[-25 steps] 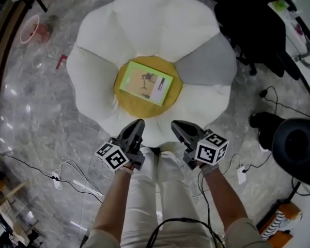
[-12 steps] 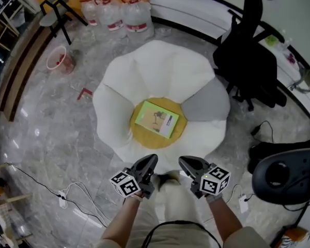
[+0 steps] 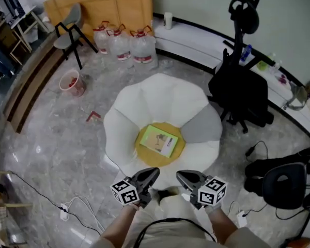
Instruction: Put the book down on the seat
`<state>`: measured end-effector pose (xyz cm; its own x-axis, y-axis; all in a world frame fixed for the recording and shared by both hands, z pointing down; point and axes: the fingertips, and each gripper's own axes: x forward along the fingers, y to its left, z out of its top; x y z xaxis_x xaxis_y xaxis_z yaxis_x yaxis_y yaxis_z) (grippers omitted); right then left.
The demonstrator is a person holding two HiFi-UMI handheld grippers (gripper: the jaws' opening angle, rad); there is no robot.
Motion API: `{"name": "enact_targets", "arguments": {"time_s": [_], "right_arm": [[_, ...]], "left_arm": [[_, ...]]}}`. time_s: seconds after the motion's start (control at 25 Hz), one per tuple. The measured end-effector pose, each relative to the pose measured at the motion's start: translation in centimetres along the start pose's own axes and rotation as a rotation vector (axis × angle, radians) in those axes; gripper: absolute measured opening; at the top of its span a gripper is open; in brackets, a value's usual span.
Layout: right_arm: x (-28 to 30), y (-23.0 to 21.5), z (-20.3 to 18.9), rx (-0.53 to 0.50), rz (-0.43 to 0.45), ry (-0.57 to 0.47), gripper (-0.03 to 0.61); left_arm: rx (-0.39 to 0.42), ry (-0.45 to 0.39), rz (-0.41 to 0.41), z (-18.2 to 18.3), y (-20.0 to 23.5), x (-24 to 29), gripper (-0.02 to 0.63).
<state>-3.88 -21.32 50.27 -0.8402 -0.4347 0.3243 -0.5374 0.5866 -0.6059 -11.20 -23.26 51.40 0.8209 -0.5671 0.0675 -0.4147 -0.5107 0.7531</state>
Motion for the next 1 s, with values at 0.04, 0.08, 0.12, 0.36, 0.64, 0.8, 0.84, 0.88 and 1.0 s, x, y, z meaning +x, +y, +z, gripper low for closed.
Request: {"name": "enact_targets", "arguments": {"time_s": [0.04, 0.08, 0.12, 0.36, 0.64, 0.8, 0.84, 0.88, 1.0], "right_arm": [[-0.1, 0.6, 0.2, -0.007, 0.006, 0.000, 0.015], [-0.1, 1.1, 0.5, -0.011, 0.013, -0.004, 0.015], [-0.2, 1.5, 0.9, -0.013, 0.019, -0.009, 0.014], [-1.0, 4.4, 3.3, -0.019, 0.041, -0.035, 0.015], [-1.6, 7.7, 5.1, -0.059, 0.076, -0.042, 0.015], [-2.2, 9.2, 6.5, -0.081, 0.081, -0.035, 0.014], [-2.4, 9.5, 6.8, -0.088, 0.082, -0.031, 0.014], [-2.5, 9.8, 7.1, -0.096, 0.082, -0.028, 0.015], [-2.7, 10.7, 8.4, -0.125, 0.090, -0.016, 0.015]], "left_arm": [[0.013, 0.010, -0.004, 0.0, -0.5, -0.3, 0.025], [0.027, 0.015, -0.009, 0.2, -1.0, -0.6, 0.025], [0.037, 0.015, -0.012, 0.5, -1.4, -0.8, 0.025], [0.040, -0.024, 0.012, 3.8, -3.6, -2.3, 0.025], [0.062, -0.067, 0.015, 7.2, -6.3, -3.7, 0.025], [0.068, -0.062, -0.003, 8.4, -8.0, -4.0, 0.025], [0.068, -0.056, -0.010, 8.6, -8.4, -4.0, 0.025], [0.072, -0.050, -0.019, 8.8, -8.8, -3.9, 0.025], [0.087, -0.044, -0.042, 9.5, -9.5, -3.8, 0.025]]}}
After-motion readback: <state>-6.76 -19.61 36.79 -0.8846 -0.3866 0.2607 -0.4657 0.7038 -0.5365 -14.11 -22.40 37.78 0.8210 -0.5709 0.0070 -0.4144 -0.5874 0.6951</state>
